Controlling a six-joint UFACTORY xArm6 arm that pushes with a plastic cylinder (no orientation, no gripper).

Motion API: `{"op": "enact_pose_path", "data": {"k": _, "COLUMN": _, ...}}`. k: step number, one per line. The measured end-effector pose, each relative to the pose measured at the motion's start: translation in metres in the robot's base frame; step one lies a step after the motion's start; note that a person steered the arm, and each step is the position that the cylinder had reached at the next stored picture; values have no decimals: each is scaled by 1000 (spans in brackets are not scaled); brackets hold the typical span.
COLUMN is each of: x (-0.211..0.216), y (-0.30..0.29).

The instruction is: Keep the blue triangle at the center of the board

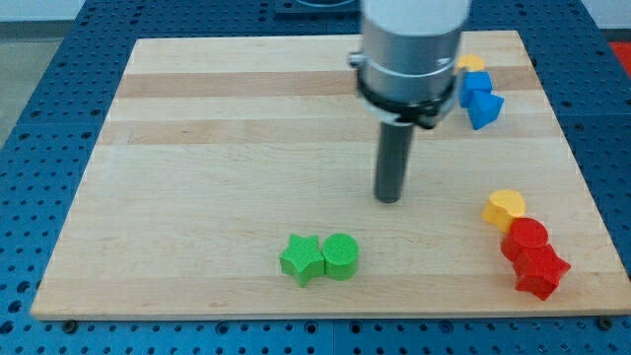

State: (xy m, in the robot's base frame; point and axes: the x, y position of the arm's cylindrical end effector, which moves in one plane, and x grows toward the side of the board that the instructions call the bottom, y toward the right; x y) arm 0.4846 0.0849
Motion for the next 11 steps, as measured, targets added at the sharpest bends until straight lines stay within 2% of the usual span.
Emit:
{"op": "enact_pose_path", "data": {"k": 3, "x": -87, "y": 160}}
{"op": "enact_pose_path", "data": {"k": 4, "x": -110, "y": 197}}
{"op": "enact_pose_path", "data": {"k": 5, "x": -145, "y": 191}}
{"op": "enact_pose_path", "data": {"k": 7, "x": -128, "y": 124}}
{"op": "enact_pose_path", "data": {"k": 9, "x": -108, "y": 84}}
{"op": "enact_pose_path", "data": {"k": 11, "x": -101, "y": 113}}
